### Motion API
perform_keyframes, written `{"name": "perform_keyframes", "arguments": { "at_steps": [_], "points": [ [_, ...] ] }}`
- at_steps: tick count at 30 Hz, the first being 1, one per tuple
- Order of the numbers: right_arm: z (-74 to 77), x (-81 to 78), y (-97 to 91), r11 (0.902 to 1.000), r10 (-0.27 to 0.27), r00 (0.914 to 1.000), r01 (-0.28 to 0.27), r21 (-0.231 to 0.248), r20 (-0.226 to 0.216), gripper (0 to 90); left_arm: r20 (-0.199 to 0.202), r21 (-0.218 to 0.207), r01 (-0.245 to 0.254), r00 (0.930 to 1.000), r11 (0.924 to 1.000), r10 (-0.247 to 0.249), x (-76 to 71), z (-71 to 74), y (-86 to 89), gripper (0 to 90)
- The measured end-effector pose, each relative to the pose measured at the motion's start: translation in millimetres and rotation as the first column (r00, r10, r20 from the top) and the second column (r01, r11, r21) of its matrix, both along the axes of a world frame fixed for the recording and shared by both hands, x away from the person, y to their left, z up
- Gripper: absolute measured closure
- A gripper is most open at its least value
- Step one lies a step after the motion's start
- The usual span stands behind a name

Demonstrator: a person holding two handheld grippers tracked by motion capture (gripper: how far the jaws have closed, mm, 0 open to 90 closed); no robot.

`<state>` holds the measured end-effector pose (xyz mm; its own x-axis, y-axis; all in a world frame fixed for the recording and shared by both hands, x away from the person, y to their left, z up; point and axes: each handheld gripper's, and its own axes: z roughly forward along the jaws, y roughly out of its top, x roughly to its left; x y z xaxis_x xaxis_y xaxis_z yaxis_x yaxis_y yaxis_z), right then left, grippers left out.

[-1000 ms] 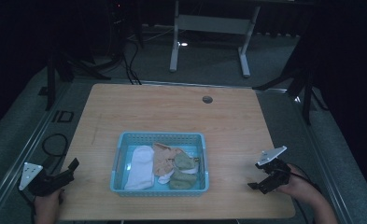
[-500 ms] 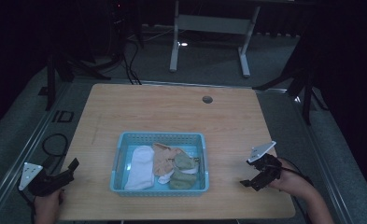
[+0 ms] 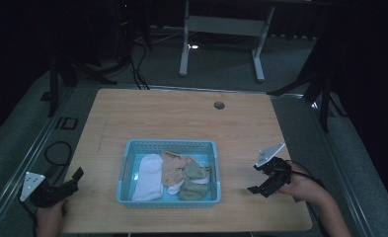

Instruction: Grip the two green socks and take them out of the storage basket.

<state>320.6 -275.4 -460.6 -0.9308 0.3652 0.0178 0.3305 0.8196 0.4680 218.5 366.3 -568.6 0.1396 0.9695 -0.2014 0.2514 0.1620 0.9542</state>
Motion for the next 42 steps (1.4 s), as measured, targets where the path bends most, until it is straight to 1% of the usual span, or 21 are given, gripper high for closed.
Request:
{"name": "perform_keyframes", "arguments": {
  "at_steps": [1,5,13,14,18,22,23,26,27,34,36,37,40,41,42],
  "points": [
    [1.9,0.9,1.8,1.0000,0.004,1.0000,-0.004,0.007,-0.004,12.9,0.000,0.000,0.000,1.0000,1.0000,0.000,0.0,0.0,0.0,2.4],
    [7.8,3.2,10.1,0.9997,0.023,0.9997,-0.023,0.004,0.002,12.9,0.000,-0.001,0.001,1.0000,1.0000,-0.001,0.0,0.0,0.0,2.4],
    [16.4,4.9,29.7,0.9975,0.069,0.9976,-0.069,-0.014,-0.001,13.4,0.001,-0.004,0.003,1.0000,1.0000,-0.003,0.0,-0.1,0.4,2.4],
    [17.3,5.2,32.0,0.9968,0.078,0.9969,-0.078,-0.020,0.004,13.4,0.001,-0.003,0.003,1.0000,1.0000,-0.003,-0.1,0.0,0.5,2.4],
    [22.1,6.7,41.0,0.9945,0.102,0.9948,-0.102,-0.024,-0.004,13.4,0.002,-0.003,0.004,1.0000,1.0000,-0.004,0.0,-0.1,0.4,2.4],
    [24.3,7.1,45.9,0.9938,0.108,0.9941,-0.108,-0.024,-0.002,13.7,0.001,-0.004,0.004,1.0000,1.0000,-0.004,0.0,-0.1,0.5,2.4],
    [26.8,7.9,51.5,0.9923,0.122,0.9925,-0.122,-0.020,-0.001,14.0,0.001,-0.004,0.004,1.0000,1.0000,-0.004,0.0,-0.1,0.5,2.4],
    [29.7,8.3,59.0,0.9896,0.143,0.9897,-0.143,-0.019,0.007,14.0,0.001,-0.004,0.005,1.0000,1.0000,-0.005,-0.1,0.0,0.5,2.4],
    [30.4,8.4,61.5,0.9891,0.147,0.9892,-0.147,-0.014,0.001,14.6,0.001,-0.004,0.005,1.0000,1.0000,-0.005,-0.1,-0.1,0.5,2.4],
    [33.1,8.1,77.8,0.9822,0.188,0.9822,-0.187,-0.010,0.006,14.6,0.004,-0.003,0.006,1.0000,1.0000,-0.006,-0.1,-0.1,0.8,2.4],
    [33.8,7.8,81.3,0.9810,0.194,0.9810,-0.194,-0.007,0.007,14.6,0.003,-0.004,0.006,1.0000,1.0000,-0.006,-0.1,-0.1,0.8,2.4],
    [34.0,8.1,83.5,0.9793,0.202,0.9792,-0.202,-0.010,0.017,14.6,0.003,-0.003,0.006,1.0000,1.0000,-0.006,0.0,-0.1,0.8,2.4],
    [34.9,9.2,89.1,0.9785,0.206,0.9783,-0.206,-0.006,0.020,14.6,0.001,-0.003,0.006,1.0000,1.0000,-0.006,0.3,0.0,0.7,2.4],
    [35.2,9.2,91.5,0.9776,0.210,0.9774,-0.210,-0.004,0.021,14.8,0.002,-0.003,0.005,1.0000,1.0000,-0.005,0.2,-0.1,0.6,2.4],
    [35.6,9.3,94.1,0.9764,0.216,0.9761,-0.216,-0.006,0.022,17.5,0.003,-0.003,0.006,1.0000,1.0000,-0.006,0.2,-0.1,0.7,2.4]
  ]
}}
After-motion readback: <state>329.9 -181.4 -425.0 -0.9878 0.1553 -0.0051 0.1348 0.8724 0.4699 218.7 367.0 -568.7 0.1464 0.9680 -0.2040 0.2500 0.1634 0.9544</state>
